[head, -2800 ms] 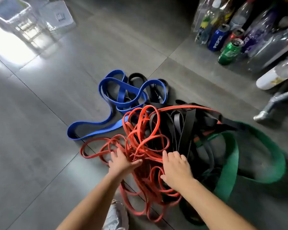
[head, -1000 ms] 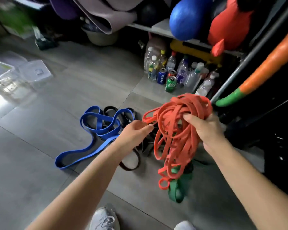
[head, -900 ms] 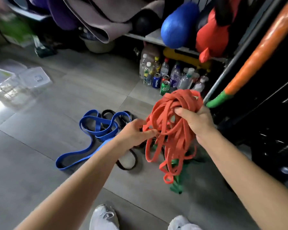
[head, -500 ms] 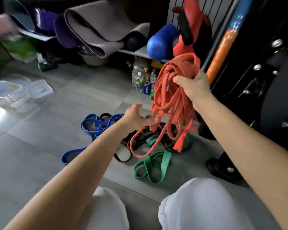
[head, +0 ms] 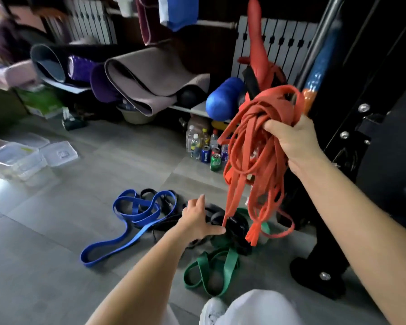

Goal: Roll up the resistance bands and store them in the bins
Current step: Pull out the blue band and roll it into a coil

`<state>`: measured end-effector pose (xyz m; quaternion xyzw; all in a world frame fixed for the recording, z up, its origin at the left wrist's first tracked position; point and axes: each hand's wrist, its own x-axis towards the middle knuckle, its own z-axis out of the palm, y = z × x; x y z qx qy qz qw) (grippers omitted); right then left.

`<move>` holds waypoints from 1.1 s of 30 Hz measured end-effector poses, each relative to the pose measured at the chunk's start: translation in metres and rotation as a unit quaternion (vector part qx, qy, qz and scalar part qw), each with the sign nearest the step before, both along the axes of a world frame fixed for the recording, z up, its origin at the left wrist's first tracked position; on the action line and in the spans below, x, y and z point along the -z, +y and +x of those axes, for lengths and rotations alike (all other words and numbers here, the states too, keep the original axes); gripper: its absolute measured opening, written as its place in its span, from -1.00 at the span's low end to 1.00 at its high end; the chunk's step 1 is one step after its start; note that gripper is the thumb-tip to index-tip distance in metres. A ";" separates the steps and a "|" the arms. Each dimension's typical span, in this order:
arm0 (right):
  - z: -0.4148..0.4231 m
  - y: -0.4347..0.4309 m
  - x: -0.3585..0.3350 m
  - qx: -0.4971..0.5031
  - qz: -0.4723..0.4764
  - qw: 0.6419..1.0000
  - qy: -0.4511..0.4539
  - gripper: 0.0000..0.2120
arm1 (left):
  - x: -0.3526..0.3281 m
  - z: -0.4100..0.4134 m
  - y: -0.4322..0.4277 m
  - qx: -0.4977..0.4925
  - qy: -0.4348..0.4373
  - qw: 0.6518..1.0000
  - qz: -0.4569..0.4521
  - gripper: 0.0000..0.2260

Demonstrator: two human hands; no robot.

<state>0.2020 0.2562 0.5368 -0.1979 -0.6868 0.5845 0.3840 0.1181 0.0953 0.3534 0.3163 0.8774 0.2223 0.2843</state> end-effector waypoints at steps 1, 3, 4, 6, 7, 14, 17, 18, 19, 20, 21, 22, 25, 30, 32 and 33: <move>0.004 0.000 0.001 -0.014 0.001 1.000 0.001 -0.72 | 0.004 -0.001 0.008 0.003 0.002 1.000 0.006 0.04; 0.010 0.001 0.004 -0.036 0.000 0.999 0.005 -0.67 | 0.010 -0.003 0.023 0.006 0.006 1.000 0.012 0.02; 0.012 0.002 0.003 -0.040 -0.002 0.999 0.012 -0.68 | 0.014 -0.004 0.032 0.010 0.007 1.000 0.015 0.00; 0.013 0.007 0.001 -0.041 -0.014 0.999 0.028 -0.70 | 0.022 -0.003 0.046 0.013 -0.005 1.000 0.013 -0.05; 0.014 0.012 0.001 -0.039 -0.022 0.998 0.037 -0.72 | 0.029 -0.002 0.052 0.013 -0.015 1.000 0.006 -0.08; 0.021 0.046 0.021 -0.045 -0.057 0.994 0.084 -0.78 | 0.089 -0.014 0.079 -0.014 -0.034 0.996 -0.084 -0.27; 0.015 0.056 0.045 -0.041 -0.060 0.995 0.073 -0.79 | 0.092 -0.024 0.087 0.001 -0.008 0.997 -0.080 -0.26; 0.013 0.059 0.052 -0.043 -0.060 0.995 0.067 -0.80 | 0.095 -0.029 0.091 0.015 0.006 0.996 -0.089 -0.20; 0.011 0.064 0.059 -0.043 -0.061 0.995 0.060 -0.80 | 0.101 -0.036 0.094 0.035 0.026 0.994 -0.105 -0.18; 0.010 0.068 0.062 -0.045 -0.062 0.996 0.055 -0.80 | 0.107 -0.042 0.094 0.062 0.057 0.989 -0.122 -0.20; 0.011 0.072 0.065 -0.049 -0.059 0.995 0.056 -0.80 | 0.110 -0.046 0.092 0.088 0.089 0.982 -0.141 -0.24; 0.012 0.078 0.070 -0.048 -0.052 0.996 0.055 -0.78 | 0.118 -0.050 0.090 0.112 0.115 0.974 -0.157 -0.27; 0.017 0.095 0.091 -0.037 -0.018 0.998 0.052 -0.71 | 0.144 -0.061 0.083 0.126 0.114 0.968 -0.184 -0.27; 0.022 0.125 0.153 0.013 -0.014 0.999 0.039 -0.80 | 0.191 -0.083 0.103 0.184 0.141 0.958 -0.168 -0.09; 0.026 0.138 0.179 0.012 -0.041 0.999 0.027 -0.73 | 0.207 -0.088 0.128 0.229 0.186 0.945 -0.142 -0.17; 0.030 0.144 0.194 0.028 -0.062 0.998 0.015 -0.65 | 0.213 -0.087 0.139 0.251 0.206 0.937 -0.130 -0.19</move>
